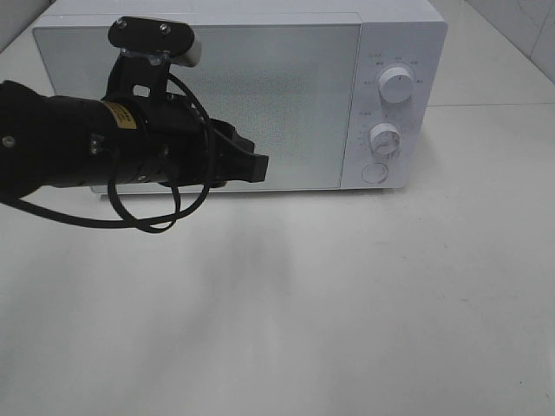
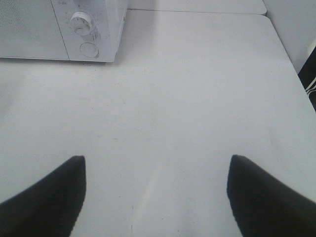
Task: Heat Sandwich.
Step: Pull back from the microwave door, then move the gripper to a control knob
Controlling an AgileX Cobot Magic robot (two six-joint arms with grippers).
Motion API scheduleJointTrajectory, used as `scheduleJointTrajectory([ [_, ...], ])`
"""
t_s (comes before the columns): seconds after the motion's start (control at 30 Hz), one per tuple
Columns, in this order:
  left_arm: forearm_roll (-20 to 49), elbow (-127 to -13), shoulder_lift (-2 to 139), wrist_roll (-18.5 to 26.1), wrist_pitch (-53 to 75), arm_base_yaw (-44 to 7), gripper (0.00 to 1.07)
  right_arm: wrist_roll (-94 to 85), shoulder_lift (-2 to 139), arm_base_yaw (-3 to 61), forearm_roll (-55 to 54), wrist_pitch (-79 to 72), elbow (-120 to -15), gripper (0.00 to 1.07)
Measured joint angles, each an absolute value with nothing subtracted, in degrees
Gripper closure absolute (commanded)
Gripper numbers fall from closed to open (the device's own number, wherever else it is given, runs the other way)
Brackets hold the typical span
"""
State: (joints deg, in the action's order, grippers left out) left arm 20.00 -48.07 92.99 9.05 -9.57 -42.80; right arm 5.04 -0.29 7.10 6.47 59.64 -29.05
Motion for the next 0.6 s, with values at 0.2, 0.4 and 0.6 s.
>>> scheduleJointTrajectory([
  [0.2,19.7,-48.1,89.0,9.1,-1.9,-42.8,0.04,5.0,-0.3,7.1,6.5,59.6,-29.0,0.31],
  [0.4,13.3,-48.1,83.9,9.9,12.8,-42.4,0.05,5.0,-0.3,7.1,6.5,59.6,-29.0,0.31],
  [0.6,12.1,-48.1,79.5,6.5,24.1,-36.3,0.05,5.0,-0.3,7.1,6.5,59.6,-29.0,0.31],
])
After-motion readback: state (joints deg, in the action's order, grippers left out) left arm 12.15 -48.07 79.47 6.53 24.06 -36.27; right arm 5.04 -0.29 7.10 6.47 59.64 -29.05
